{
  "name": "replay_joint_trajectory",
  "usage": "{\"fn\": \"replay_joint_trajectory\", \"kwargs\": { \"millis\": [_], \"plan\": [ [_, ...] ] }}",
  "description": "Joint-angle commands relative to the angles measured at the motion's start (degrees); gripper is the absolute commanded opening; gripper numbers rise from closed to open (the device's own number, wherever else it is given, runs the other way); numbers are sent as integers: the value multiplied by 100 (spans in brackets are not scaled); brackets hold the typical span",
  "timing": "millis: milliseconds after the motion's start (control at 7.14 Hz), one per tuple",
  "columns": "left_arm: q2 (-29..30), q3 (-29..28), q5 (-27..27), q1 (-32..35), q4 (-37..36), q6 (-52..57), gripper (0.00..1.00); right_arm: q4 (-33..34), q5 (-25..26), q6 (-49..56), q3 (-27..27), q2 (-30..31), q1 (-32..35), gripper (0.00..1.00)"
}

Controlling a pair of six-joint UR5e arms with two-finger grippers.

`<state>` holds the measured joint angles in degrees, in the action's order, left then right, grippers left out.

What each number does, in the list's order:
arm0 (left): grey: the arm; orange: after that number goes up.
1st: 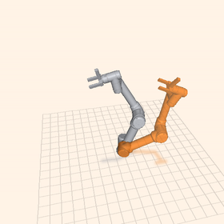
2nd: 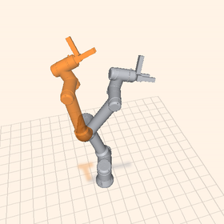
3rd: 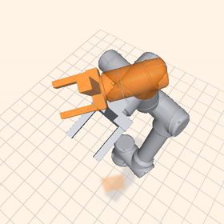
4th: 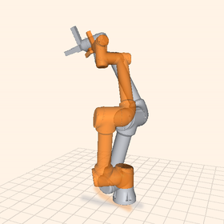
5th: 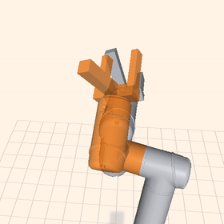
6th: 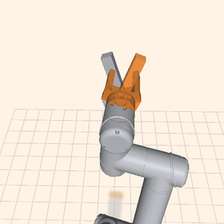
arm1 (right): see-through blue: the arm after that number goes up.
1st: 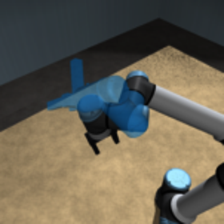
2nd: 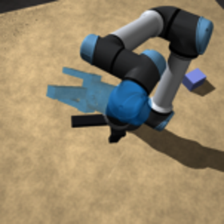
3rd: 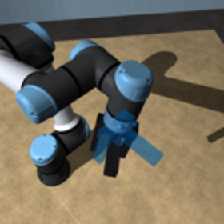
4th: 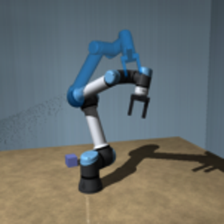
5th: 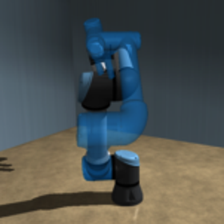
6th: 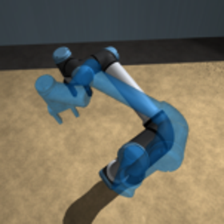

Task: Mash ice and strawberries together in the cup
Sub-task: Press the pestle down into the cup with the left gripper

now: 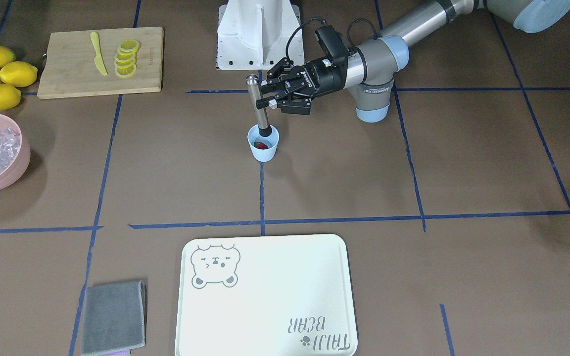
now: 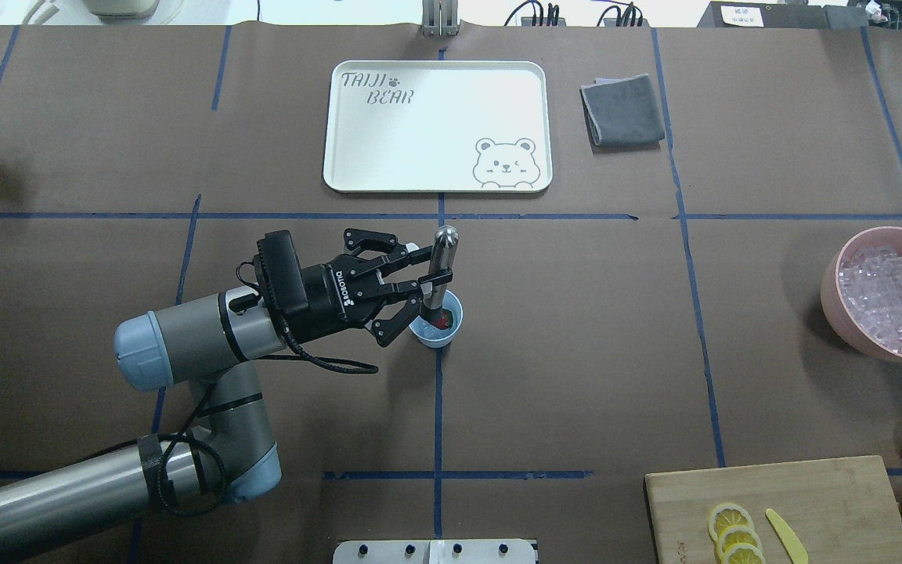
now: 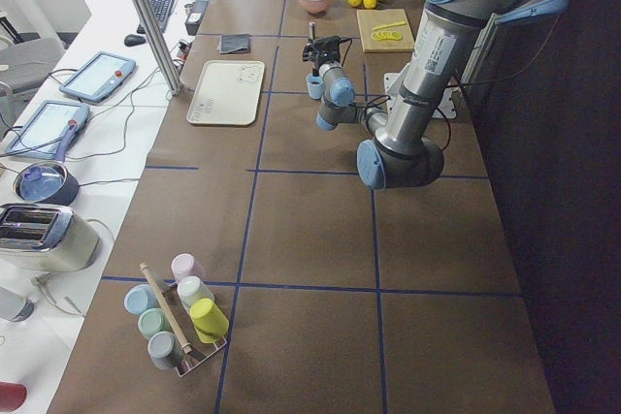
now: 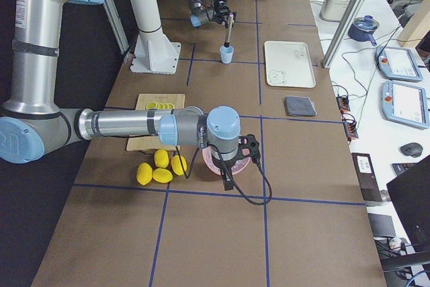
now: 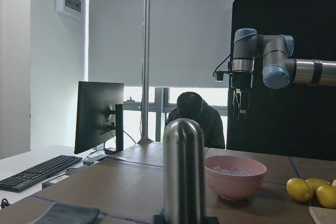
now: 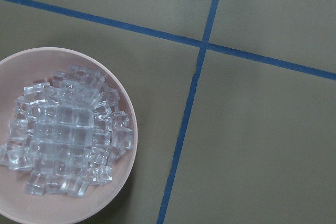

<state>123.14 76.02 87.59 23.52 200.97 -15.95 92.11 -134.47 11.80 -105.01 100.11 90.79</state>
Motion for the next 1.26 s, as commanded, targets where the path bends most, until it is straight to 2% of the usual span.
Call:
{"fn": "replay_joint_trajectory", "kwargs": {
  "millis": [0, 280, 1120],
  "plan": [
    [70, -202, -75, -93, 39, 57, 7, 0, 0, 7, 16, 0, 0, 99],
    [105, -368, -312, -286, 39, 161, 7, 0, 0, 7, 25, 9, -9, 99],
    [193, -326, -313, -226, 22, 268, 6, 0, 0, -2, 25, 0, 0, 99]
  ]
}}
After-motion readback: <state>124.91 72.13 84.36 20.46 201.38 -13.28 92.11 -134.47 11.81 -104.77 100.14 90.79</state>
